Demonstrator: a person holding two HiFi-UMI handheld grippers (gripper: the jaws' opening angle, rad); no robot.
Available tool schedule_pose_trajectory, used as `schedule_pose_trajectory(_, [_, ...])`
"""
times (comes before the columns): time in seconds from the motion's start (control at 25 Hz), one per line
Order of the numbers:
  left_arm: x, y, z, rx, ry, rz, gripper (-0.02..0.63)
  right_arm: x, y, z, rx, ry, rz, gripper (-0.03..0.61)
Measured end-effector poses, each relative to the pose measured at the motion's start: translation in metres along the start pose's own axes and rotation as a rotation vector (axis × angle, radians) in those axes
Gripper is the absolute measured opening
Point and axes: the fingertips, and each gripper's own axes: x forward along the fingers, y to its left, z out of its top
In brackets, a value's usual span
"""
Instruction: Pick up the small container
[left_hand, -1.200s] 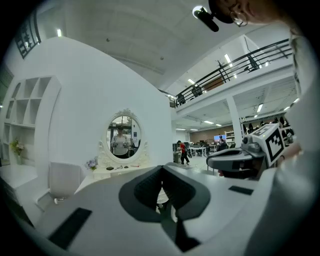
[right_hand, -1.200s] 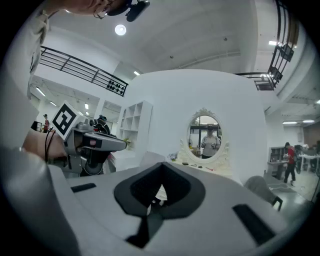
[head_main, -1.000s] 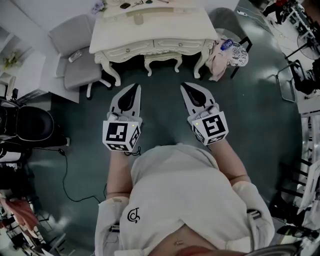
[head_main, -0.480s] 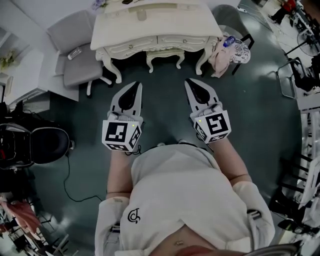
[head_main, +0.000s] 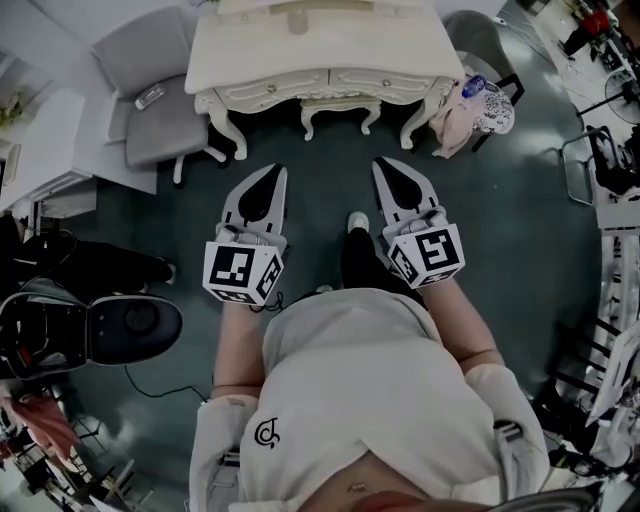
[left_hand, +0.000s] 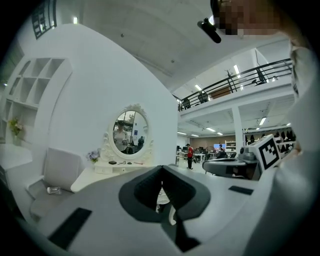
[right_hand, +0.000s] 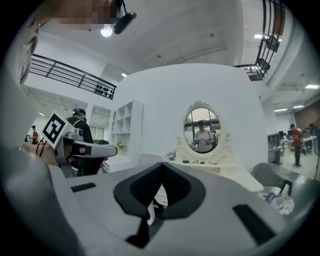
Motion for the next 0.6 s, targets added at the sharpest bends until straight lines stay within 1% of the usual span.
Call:
schedule_pose_trajectory(0.2, [0.060,0.029,-0.008,0.005,0.010,0.048,0.012,0.059,-0.047,-0.012,0.001,0.002,0.038,0.006])
schedule_pose_trajectory(0.32, [0.110,0.052,-0.003,0.000,0.012,0.087,0.012,0.106,-0.086,-0.006,0.002,-0.008,0.064,0.006])
schedule_pose_trajectory(0.44, [0.165,0.075,0.006,-0.004,0.013,0.128,0.012,0.157,-0.124,0.005,0.005,-0.022,0.110,0.006])
schedule_pose_trajectory(0.6, [0.235,0.099,0.013,-0.008,0.005,0.160,0.012,0.213,-0.175,0.011,-0.033,-0.022,0.142,0.006])
